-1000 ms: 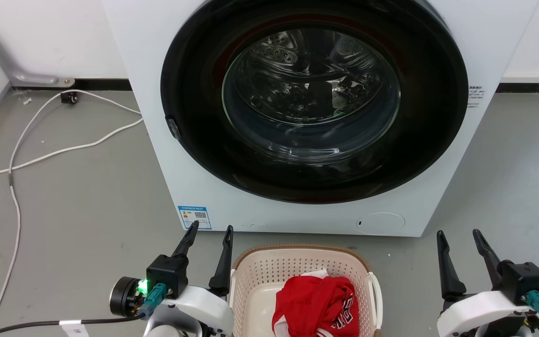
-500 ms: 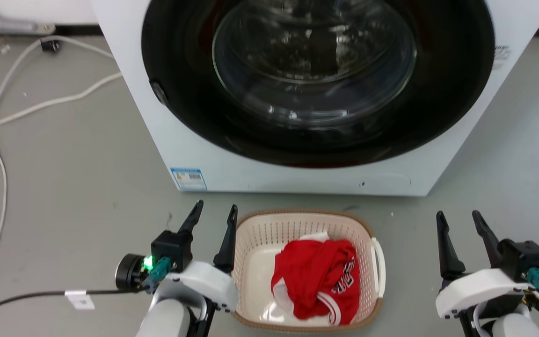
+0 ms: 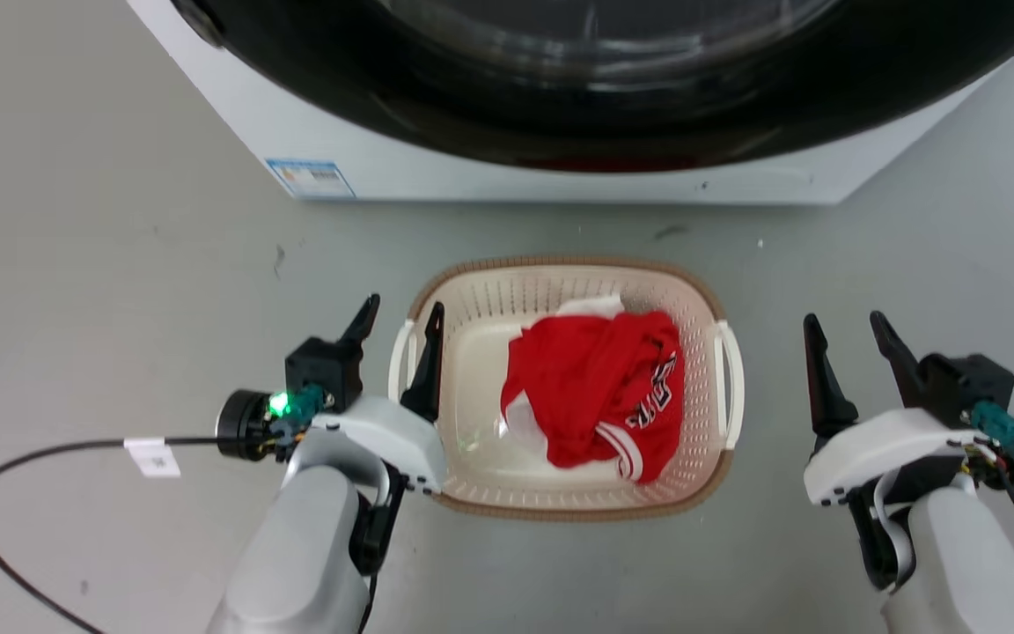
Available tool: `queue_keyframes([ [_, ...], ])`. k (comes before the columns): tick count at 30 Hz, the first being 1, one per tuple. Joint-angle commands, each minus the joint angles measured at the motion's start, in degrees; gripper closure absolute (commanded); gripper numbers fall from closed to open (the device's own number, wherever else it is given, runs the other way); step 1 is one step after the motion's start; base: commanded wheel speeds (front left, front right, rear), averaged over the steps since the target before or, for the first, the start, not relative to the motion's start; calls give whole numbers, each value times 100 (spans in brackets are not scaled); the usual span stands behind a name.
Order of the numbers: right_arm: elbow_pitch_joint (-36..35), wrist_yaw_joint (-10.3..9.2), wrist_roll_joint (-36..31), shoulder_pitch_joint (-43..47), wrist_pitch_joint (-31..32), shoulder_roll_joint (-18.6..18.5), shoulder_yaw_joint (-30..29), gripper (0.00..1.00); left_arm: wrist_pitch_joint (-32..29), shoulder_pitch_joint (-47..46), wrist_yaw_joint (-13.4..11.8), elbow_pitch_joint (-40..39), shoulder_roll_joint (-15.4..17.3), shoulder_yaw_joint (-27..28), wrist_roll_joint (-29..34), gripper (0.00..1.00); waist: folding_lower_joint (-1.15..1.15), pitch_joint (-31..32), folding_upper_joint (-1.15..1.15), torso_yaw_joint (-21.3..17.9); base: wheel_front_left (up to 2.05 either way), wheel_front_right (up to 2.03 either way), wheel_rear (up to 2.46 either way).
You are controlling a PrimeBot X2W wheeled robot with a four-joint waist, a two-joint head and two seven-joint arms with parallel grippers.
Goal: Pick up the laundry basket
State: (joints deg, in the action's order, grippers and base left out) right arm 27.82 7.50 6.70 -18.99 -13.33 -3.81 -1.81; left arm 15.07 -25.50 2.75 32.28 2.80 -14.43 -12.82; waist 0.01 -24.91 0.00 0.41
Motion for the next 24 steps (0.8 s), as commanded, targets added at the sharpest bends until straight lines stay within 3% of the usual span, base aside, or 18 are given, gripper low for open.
queue_keyframes([
  [1,170,-2,47,-242,-39,-57,40,0,16,-222,-14,129,15,23,-35,0,-1,-560,0,-65,0,0,0],
  [11,1488,-2,292,-1183,-127,-180,372,0,16,-1144,86,1455,19,182,-242,0,-1,-1380,0,-141,0,0,0],
  [24,3250,-2,801,-2288,-130,-102,1132,0,16,-2135,318,3197,99,192,-357,0,-1,-1954,0,-201,0,0,0],
])
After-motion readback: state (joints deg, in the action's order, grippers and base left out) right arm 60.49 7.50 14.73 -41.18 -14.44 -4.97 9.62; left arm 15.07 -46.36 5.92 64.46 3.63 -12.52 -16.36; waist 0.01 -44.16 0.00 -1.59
